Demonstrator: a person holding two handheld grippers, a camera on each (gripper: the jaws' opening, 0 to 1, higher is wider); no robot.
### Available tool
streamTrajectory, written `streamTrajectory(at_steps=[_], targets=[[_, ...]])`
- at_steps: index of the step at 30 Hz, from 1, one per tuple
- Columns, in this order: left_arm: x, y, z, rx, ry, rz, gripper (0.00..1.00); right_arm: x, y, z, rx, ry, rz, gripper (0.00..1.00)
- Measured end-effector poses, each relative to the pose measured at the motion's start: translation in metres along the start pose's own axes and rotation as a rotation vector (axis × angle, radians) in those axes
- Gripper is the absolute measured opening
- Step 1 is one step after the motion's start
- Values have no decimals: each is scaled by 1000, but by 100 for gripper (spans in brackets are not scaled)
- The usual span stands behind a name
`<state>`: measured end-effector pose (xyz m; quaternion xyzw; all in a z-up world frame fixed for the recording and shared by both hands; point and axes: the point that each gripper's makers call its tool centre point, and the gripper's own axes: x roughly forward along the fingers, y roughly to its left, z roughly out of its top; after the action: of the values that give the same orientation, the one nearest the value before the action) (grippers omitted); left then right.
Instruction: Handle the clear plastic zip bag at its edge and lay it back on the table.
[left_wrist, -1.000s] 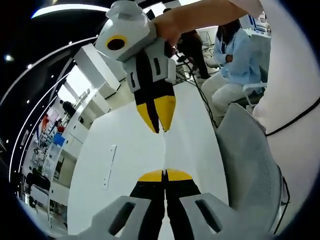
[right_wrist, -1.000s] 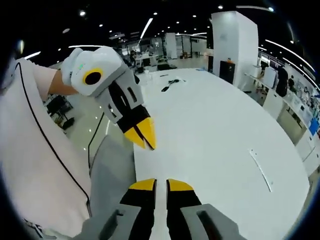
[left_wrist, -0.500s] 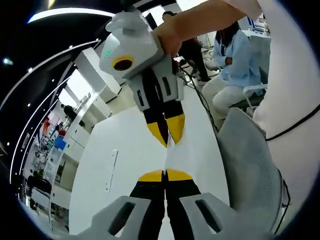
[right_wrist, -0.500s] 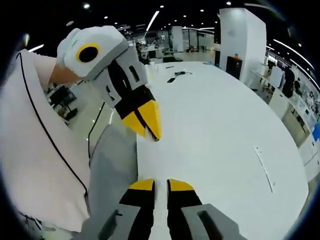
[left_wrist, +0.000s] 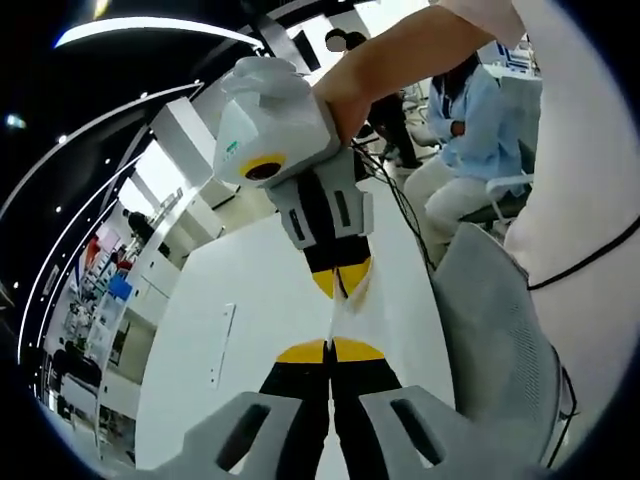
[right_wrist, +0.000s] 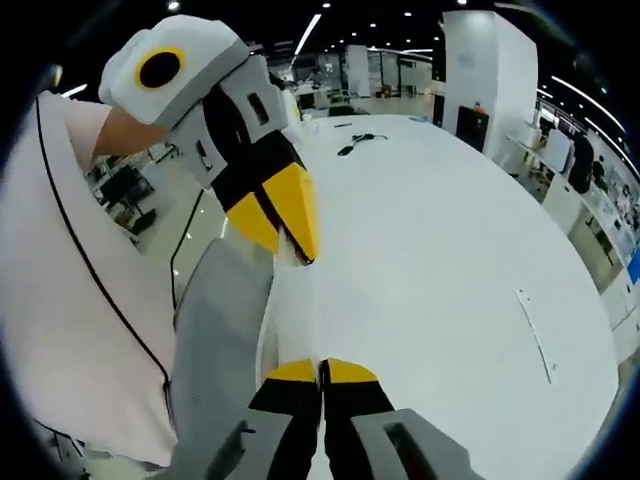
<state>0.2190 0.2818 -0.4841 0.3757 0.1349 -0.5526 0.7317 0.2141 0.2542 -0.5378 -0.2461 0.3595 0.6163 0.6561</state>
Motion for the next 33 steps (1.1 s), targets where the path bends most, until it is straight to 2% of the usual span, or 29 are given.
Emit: streamTrajectory(at_steps=[11, 17, 20, 23, 30, 33], targets=[[2, 0, -3, -19, 1, 1, 0, -1, -3, -1, -29, 15, -44, 0], [3, 3, -7, -31, 5, 16, 0, -2, -11, -2, -45, 72, -106, 0], [2, 5, -2, -38, -6, 21, 11, -1, -16, -5, -70, 119, -140, 0], [1, 5, 2, -40, -8, 22, 21, 1, -19, -5, -72, 135, -151, 0], [7, -9, 23, 30, -26, -11, 23, 7, -24, -5, -75, 172, -177, 0], [10, -13, 26, 40, -20, -25, 23, 8, -22, -3, -72, 170, -173, 0]])
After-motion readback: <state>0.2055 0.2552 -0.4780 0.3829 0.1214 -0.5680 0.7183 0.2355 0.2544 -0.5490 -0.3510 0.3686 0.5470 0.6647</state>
